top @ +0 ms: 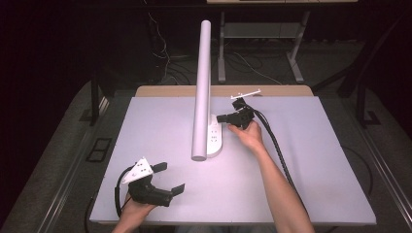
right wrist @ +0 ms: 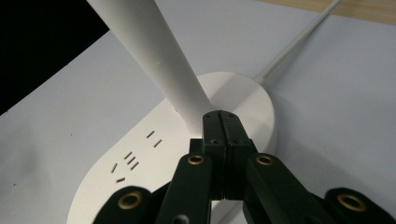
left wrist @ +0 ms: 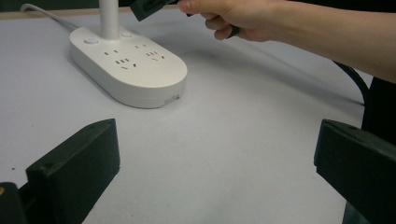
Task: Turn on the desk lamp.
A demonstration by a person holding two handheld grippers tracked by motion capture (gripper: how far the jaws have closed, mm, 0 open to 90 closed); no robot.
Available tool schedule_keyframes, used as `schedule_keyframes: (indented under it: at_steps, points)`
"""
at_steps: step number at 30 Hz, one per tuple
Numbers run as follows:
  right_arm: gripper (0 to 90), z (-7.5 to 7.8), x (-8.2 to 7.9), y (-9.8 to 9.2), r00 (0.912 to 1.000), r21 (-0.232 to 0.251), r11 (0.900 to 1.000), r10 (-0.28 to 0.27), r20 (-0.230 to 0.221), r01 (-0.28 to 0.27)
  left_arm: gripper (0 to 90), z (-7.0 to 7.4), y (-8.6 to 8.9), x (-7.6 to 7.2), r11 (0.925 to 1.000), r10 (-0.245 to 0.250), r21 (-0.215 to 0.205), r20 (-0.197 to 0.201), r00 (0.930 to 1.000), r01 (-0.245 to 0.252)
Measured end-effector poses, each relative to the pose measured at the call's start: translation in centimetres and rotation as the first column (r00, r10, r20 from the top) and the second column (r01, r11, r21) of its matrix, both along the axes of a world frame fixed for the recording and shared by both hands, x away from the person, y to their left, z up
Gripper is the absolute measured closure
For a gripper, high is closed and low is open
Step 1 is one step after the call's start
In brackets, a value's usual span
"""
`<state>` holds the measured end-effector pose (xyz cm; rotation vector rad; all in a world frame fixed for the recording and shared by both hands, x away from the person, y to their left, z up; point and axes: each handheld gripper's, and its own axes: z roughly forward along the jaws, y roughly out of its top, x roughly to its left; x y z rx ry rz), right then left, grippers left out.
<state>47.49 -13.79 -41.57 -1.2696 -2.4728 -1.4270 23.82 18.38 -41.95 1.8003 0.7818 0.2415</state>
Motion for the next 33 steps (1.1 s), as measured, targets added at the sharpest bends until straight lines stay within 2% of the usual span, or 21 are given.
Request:
schedule_keyframes:
  at_steps: [5, 8, 17, 20, 26, 33]
  points:
    - [89.5, 1.0, -0.4, -0.7, 1.0, -0.01, 1.0, 0.001, 0.007, -0.001, 0.0, 0.0, -0.1, 0.0, 1.0, -0.001, 0.003, 0.001, 1.0, 0.001]
    - [89.5, 2.1, -0.9, -1.3, 0.9997, -0.024, 1.0, 0.01, 0.023, -0.009, 0.0, 0.0, -0.1, 0.0, 1.0, -0.005, 0.004, 0.001, 1.0, 0.005]
    - [89.5, 4.2, -2.3, -2.8, 0.9975, -0.031, 0.999, 0.019, 0.067, -0.017, 0.0, 0.0, -0.2, -0.1, 0.9999, -0.008, 0.006, 0.002, 1.0, 0.008]
    - [89.5, 5.0, -3.2, -3.7, 0.9965, -0.025, 0.999, 0.022, 0.081, -0.02, 0.0, 0.0, -0.3, -0.1, 0.9999, -0.011, 0.003, -0.002, 0.9999, 0.011]
    - [89.5, 5.8, -4.6, -5.1, 0.9952, -0.018, 1.0, 0.025, 0.095, -0.023, 0.0, -0.1, -0.5, -0.2, 0.9999, -0.012, 0.004, -0.002, 0.9999, 0.012]
    - [89.4, 6.0, -6.4, -6.6, 0.9937, -0.007, 0.999, 0.033, 0.107, -0.032, 0.0, 0.0, -0.5, -0.2, 0.9999, -0.015, 0.007, 0.0, 0.9999, 0.015]
